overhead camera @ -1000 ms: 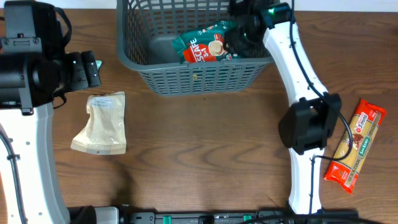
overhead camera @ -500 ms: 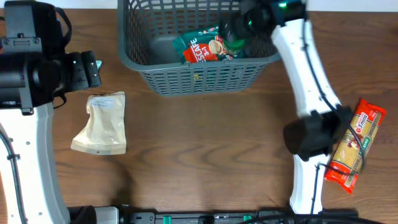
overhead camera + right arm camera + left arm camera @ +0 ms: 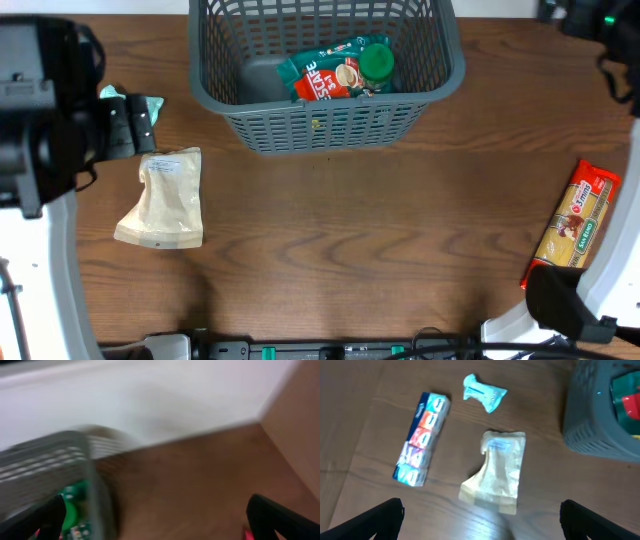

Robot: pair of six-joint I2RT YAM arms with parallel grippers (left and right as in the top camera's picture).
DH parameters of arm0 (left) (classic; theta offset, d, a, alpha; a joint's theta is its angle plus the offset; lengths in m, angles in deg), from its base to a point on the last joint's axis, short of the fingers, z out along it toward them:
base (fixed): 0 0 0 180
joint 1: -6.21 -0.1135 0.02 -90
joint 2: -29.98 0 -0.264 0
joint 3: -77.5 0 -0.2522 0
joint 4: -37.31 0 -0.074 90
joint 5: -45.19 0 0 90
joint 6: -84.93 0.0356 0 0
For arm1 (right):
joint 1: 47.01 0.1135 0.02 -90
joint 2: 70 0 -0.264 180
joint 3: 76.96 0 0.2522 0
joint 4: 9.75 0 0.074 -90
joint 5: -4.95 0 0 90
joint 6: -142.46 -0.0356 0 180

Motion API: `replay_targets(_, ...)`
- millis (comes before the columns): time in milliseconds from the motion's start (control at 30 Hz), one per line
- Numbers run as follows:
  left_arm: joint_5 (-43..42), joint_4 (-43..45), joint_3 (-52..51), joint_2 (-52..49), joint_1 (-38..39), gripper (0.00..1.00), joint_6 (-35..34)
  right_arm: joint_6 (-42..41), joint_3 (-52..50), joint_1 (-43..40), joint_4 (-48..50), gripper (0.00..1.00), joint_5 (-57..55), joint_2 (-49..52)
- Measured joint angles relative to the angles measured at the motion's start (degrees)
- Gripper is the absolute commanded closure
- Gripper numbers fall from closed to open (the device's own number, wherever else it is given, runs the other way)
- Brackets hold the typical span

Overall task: Pack container
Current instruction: 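Lower the left gripper onto the beige foil pouch and grasp it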

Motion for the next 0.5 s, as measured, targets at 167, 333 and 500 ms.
replay_targets(167,-0.4,-1.6,0.3,-4.7,-3.1,0.01,0.1,-2.7,-0.9,-4.0,-1.1,0.01,0.7,2.2)
replay_targets(333,-2.0,6.5,-7.4,-13.7,-3.6,0.02,0.4,-3.2,-1.2,-4.2,-1.1,0.01,1.8,3.5)
replay_targets(500,-3.8,19.2,-26.2,-13.5,-3.7,0.02,1.7,-3.1,-1.8,-4.2,-1.2,0.01,2.1,3.7)
